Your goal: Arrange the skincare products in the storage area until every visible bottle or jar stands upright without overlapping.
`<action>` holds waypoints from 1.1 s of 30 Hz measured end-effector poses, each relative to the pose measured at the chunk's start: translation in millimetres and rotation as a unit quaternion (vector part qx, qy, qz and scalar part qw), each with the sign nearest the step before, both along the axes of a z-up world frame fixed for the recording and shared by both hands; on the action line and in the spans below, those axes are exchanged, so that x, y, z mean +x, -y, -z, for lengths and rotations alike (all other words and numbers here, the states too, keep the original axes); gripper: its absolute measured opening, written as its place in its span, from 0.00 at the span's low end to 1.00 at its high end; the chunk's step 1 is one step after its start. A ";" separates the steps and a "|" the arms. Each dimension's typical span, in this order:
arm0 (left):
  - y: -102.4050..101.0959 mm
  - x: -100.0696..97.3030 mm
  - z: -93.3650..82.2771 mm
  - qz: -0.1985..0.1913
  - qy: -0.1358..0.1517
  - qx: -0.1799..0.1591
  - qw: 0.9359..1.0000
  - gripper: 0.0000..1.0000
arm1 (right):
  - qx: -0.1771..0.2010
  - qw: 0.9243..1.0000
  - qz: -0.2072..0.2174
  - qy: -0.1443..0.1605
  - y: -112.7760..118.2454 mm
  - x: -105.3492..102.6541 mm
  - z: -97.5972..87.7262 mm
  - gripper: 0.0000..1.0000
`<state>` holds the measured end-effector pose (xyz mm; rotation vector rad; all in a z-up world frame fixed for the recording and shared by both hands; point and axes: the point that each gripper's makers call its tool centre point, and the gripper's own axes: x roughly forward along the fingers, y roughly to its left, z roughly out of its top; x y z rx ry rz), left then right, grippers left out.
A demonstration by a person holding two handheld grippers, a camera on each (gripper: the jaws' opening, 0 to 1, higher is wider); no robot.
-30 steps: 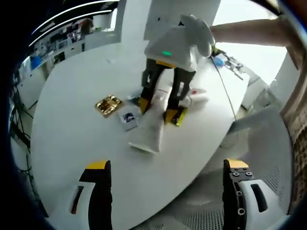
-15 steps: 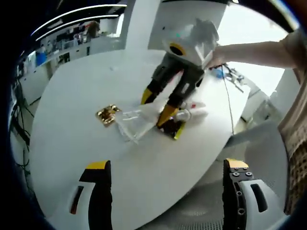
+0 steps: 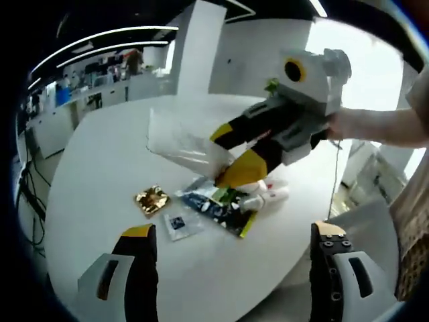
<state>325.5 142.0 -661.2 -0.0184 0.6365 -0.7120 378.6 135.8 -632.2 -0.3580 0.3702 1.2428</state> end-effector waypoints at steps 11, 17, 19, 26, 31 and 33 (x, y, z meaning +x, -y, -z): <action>31.5 9.4 -32.0 -0.023 0.028 -0.052 0.998 0.84 | 0.083 0.992 0.091 0.000 12.5 -14.7 -46.1 0.26; 48.0 11.4 -58.3 -0.033 0.053 -0.088 0.994 0.74 | 0.114 0.984 0.135 0.021 16.8 -20.6 -68.3 0.26; 51.5 9.8 -63.7 -0.026 0.064 -0.081 0.994 0.66 | 0.134 0.977 0.162 0.022 22.2 -18.7 -77.2 0.26; 63.3 13.1 -80.7 -0.020 0.103 -0.078 0.991 0.50 | 0.190 0.954 0.232 0.012 41.0 -17.2 -98.1 0.26; 73.5 13.8 -91.0 -0.002 0.133 -0.057 0.989 0.38 | 0.220 0.938 0.269 0.008 46.8 -23.0 -107.6 0.27; 74.7 14.2 -94.5 -0.002 0.143 -0.054 0.988 0.31 | 0.225 0.934 0.276 0.009 47.5 -26.9 -109.3 0.27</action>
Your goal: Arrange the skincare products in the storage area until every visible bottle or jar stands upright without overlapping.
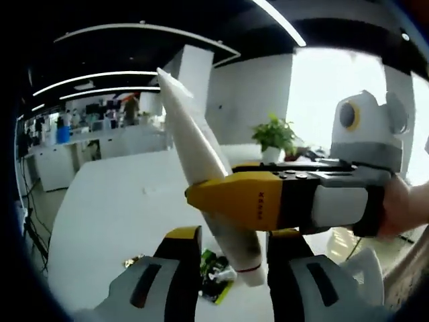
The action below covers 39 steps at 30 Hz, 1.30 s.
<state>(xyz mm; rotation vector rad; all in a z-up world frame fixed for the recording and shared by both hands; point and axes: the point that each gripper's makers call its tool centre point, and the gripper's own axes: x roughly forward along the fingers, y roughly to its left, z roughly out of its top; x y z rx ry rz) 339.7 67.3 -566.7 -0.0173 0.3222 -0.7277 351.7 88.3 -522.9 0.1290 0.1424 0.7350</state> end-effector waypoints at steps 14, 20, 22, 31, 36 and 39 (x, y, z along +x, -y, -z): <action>10.0 -10.3 -3.7 0.054 -0.034 -0.005 0.998 0.16 | 0.007 1.000 0.024 0.006 13.1 -18.6 -2.3 0.31; 20.5 -18.1 -13.3 0.113 -0.036 -0.008 0.993 0.15 | 0.034 0.999 0.029 -0.003 24.8 -23.3 -12.0 0.32; 23.8 -23.4 -17.8 0.154 -0.039 -0.011 0.987 0.15 | 0.037 0.999 0.008 0.004 25.9 -25.1 -16.8 0.32; 44.9 -46.0 -46.1 0.281 -0.006 -0.014 0.960 0.15 | 0.059 0.994 -0.094 0.011 38.4 -38.7 -55.8 0.30; 50.9 -60.1 -52.2 0.344 -0.004 -0.007 0.939 0.16 | 0.053 0.986 -0.158 0.031 43.8 -50.8 -77.3 0.26; 53.3 -64.3 -55.9 0.364 -0.005 -0.020 0.931 0.16 | 0.054 0.980 -0.187 0.036 49.6 -55.8 -90.5 0.22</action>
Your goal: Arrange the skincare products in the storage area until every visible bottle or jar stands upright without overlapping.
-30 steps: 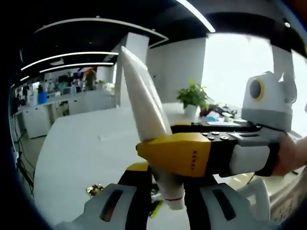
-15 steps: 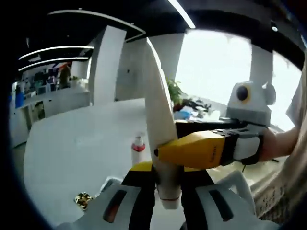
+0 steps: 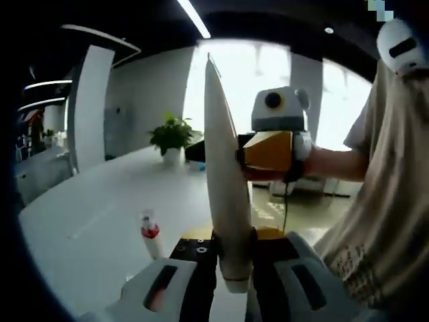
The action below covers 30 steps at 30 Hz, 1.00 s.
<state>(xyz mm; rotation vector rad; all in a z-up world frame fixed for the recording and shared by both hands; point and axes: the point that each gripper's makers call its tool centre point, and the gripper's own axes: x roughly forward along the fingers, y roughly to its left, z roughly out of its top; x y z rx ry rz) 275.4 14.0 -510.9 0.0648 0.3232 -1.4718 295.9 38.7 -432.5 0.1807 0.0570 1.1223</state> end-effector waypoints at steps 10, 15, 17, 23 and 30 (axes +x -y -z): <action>3.7 -18.3 -1.9 0.064 -0.014 0.001 0.998 0.16 | 0.007 0.996 -0.088 0.004 1.6 -14.0 -7.6 0.14; 4.2 -20.4 0.5 0.075 -0.006 0.006 0.997 0.18 | -0.011 0.993 -0.112 0.018 -1.0 -20.6 -5.8 0.09; 5.9 -19.5 0.7 0.075 0.004 0.010 0.997 0.18 | -0.014 0.992 -0.121 0.029 -2.4 -23.3 -6.8 0.08; 7.1 -18.3 -0.2 0.084 0.026 0.034 0.996 0.19 | -0.028 0.990 -0.133 0.048 -4.0 -27.0 -8.4 0.07; 4.1 -16.2 12.8 0.094 0.052 0.086 0.990 0.19 | -0.038 0.989 -0.133 0.048 -9.2 -27.7 4.6 0.07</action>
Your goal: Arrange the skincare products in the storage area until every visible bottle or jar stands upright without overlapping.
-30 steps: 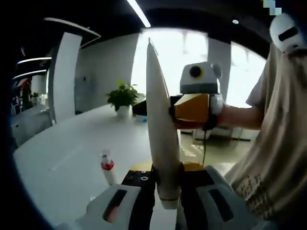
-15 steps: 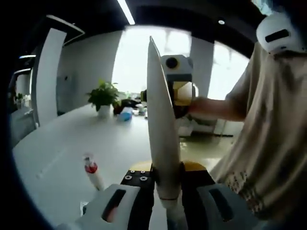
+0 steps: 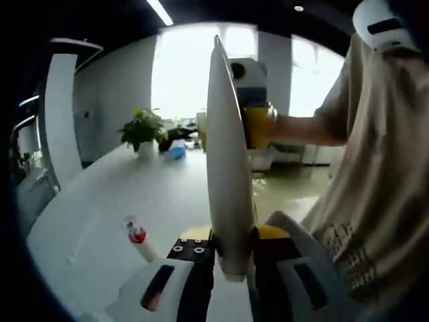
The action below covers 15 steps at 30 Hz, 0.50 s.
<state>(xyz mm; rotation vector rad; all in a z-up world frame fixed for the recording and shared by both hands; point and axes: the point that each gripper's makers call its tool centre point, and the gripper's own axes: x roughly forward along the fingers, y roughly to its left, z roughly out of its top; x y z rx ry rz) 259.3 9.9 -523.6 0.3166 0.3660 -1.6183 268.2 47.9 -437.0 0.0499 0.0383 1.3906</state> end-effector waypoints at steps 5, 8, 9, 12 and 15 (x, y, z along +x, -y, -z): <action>-2.0 -3.3 7.9 0.010 0.002 0.017 1.000 0.19 | -0.009 1.000 -0.001 -0.006 -0.4 -1.9 10.8 0.07; -1.8 -3.1 8.1 0.009 0.000 0.015 1.000 0.18 | -0.010 1.000 0.000 -0.008 0.3 -2.3 16.4 0.06; -1.4 -2.9 7.8 0.009 0.000 0.015 1.000 0.18 | -0.010 1.000 0.002 -0.010 0.5 -2.3 19.1 0.06; -0.2 -3.2 6.6 0.013 0.001 0.014 1.000 0.18 | -0.012 1.000 0.007 -0.014 1.1 -1.6 26.0 0.06; 0.5 -3.5 5.3 0.016 0.002 0.013 1.000 0.17 | -0.022 1.000 0.008 -0.017 1.1 -1.8 33.3 0.06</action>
